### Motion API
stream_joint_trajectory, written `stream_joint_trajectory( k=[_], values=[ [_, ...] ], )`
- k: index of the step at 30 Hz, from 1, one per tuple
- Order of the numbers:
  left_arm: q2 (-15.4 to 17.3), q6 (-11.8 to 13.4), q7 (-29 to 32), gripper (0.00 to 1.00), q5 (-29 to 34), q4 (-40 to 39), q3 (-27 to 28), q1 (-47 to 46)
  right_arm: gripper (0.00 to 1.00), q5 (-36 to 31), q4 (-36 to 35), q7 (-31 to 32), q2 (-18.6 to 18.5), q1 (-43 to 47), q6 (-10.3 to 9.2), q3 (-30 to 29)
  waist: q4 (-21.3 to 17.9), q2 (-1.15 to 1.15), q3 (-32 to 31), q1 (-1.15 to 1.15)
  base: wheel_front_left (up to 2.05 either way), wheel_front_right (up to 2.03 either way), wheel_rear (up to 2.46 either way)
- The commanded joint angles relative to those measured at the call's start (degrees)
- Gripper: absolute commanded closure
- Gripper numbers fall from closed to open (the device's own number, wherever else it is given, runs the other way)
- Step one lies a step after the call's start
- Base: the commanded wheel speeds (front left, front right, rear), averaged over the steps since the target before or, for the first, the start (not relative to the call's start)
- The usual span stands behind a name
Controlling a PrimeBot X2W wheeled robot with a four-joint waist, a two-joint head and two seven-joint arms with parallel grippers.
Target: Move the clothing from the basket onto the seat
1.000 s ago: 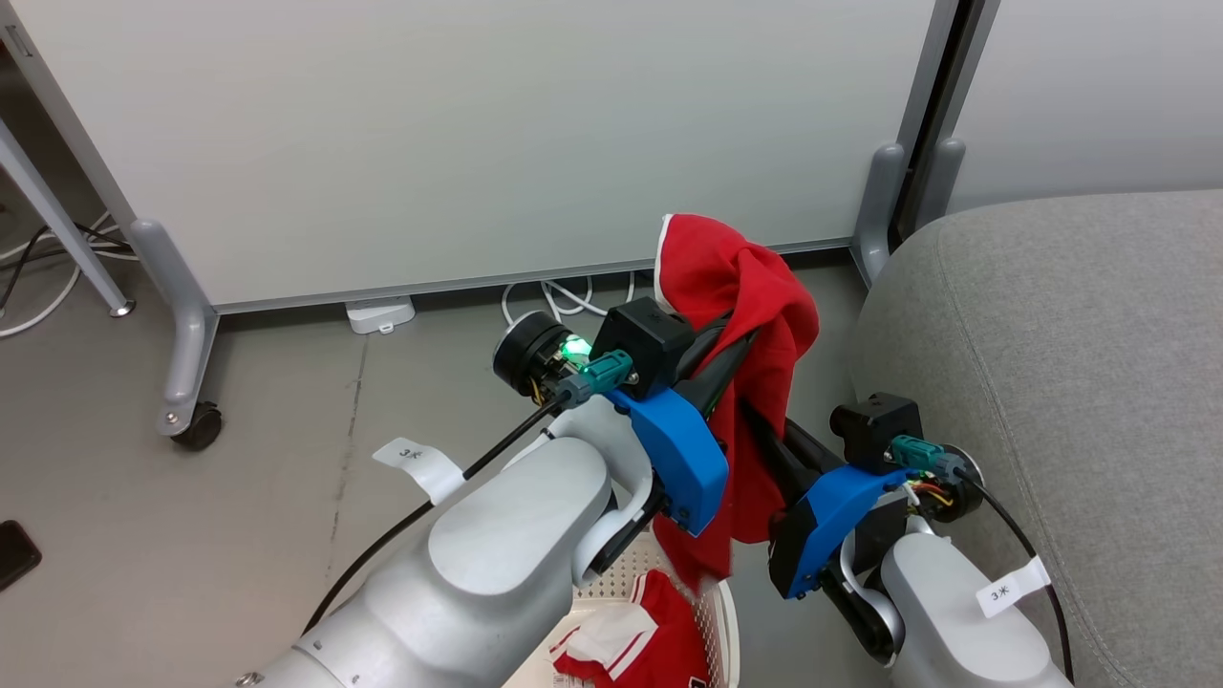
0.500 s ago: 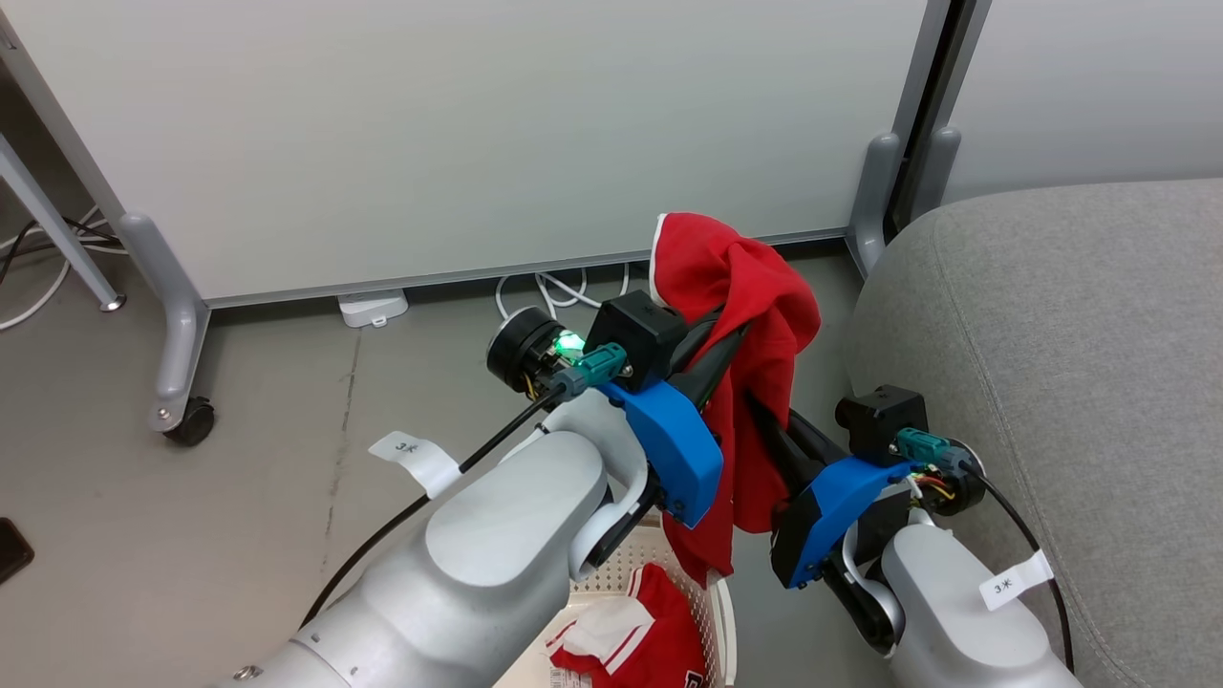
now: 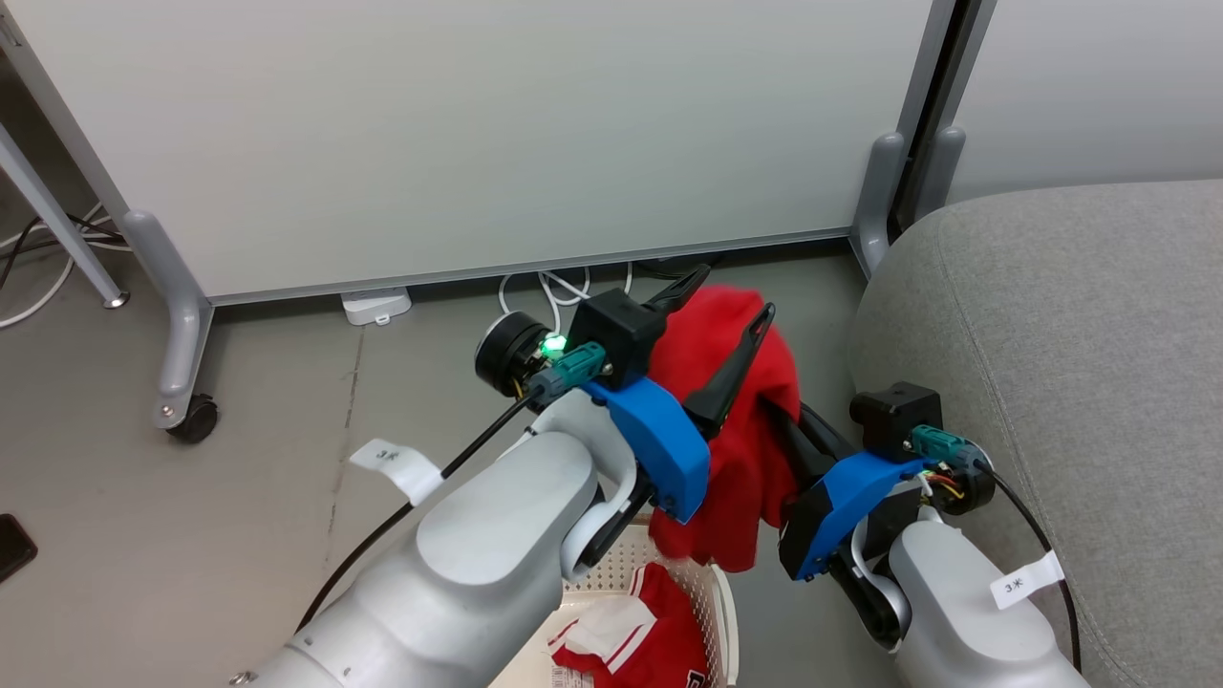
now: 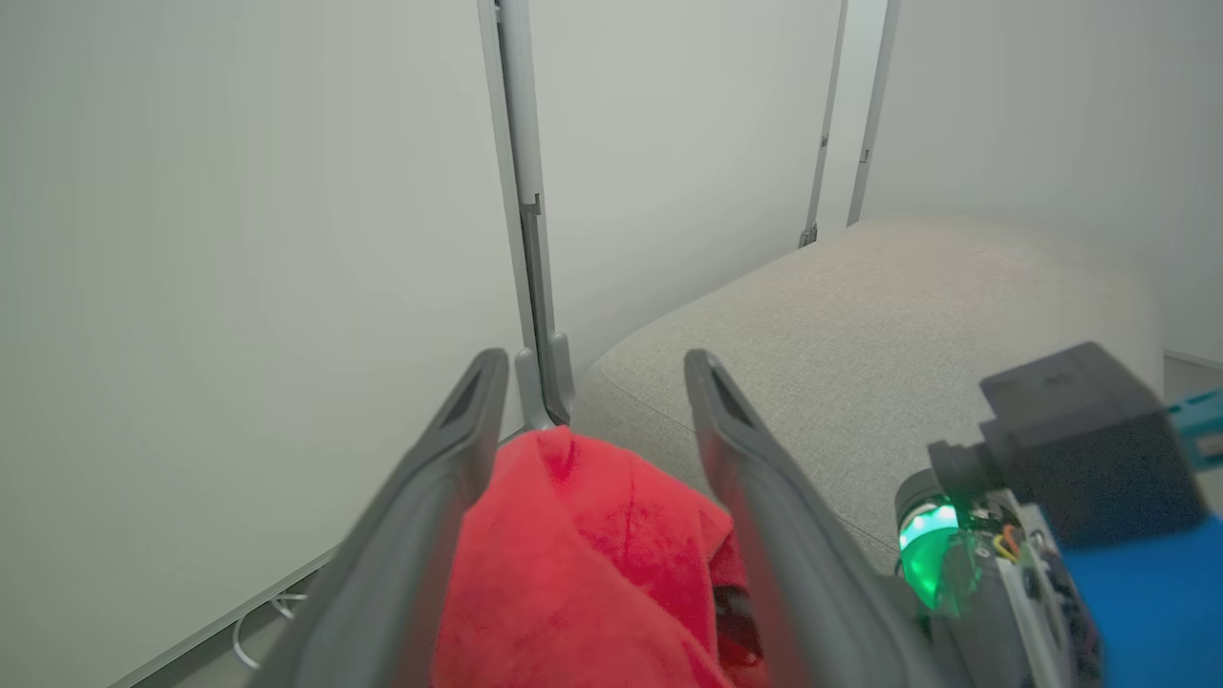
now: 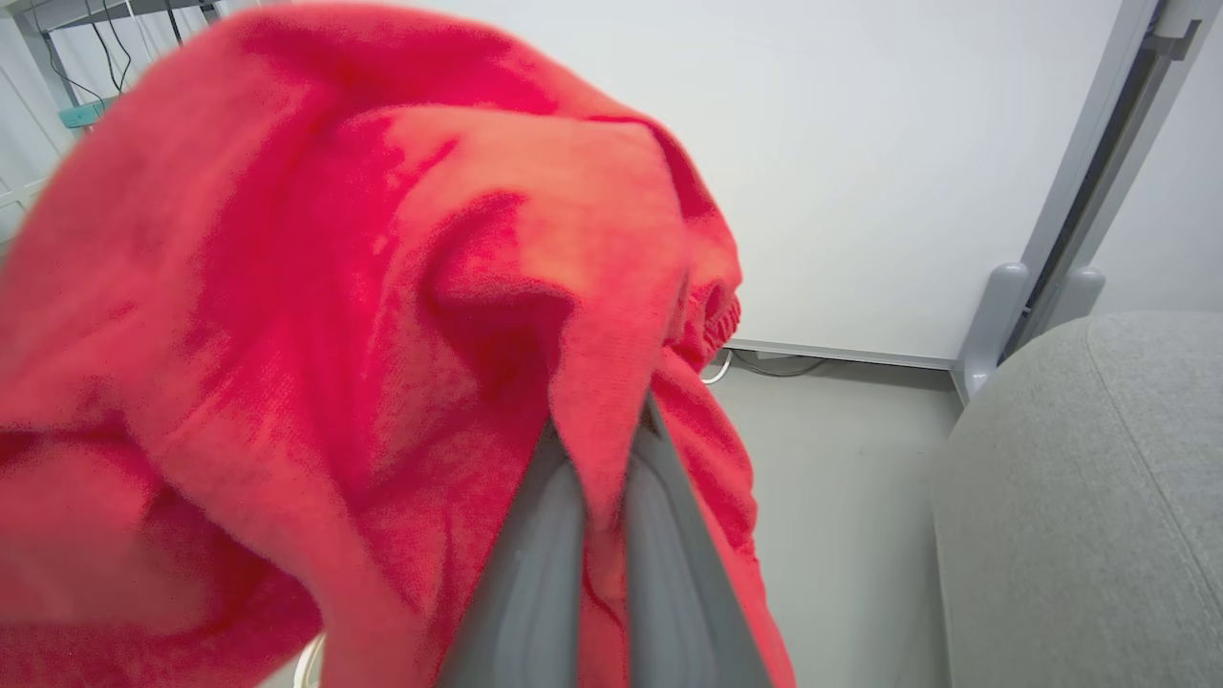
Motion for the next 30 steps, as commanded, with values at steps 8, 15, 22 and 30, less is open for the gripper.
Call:
stream_joint_trajectory(
  k=[8,15,22,30],
  values=[
    [2.3,1.0,-2.4,0.0,-0.3,-2.1,2.4,4.9,1.0,0.0,0.0,-1.0,-0.2,-0.8,0.03,-1.6,0.1,0.0,0.3,0.0,0.0,0.0,0.0],
    [6.2,2.0,-2.7,0.0,2.7,-8.5,8.3,12.2,1.0,-0.3,-0.9,-1.2,-0.2,0.0,0.03,-2.8,-0.5,0.0,0.8,0.0,0.0,0.0,0.0],
    [8.0,0.9,-2.8,0.0,9.7,-17.3,18.5,22.8,1.0,-0.9,-2.1,-1.2,-0.2,1.3,0.03,-4.2,-1.2,0.0,0.6,0.0,0.0,0.0,0.0],
    [7.7,-1.7,-2.8,0.0,18.0,-21.5,27.4,32.6,1.0,-0.5,-5.0,-0.2,-0.4,3.1,0.03,-5.1,-2.3,0.0,-0.1,0.0,0.0,0.0,0.0]
  ],
)
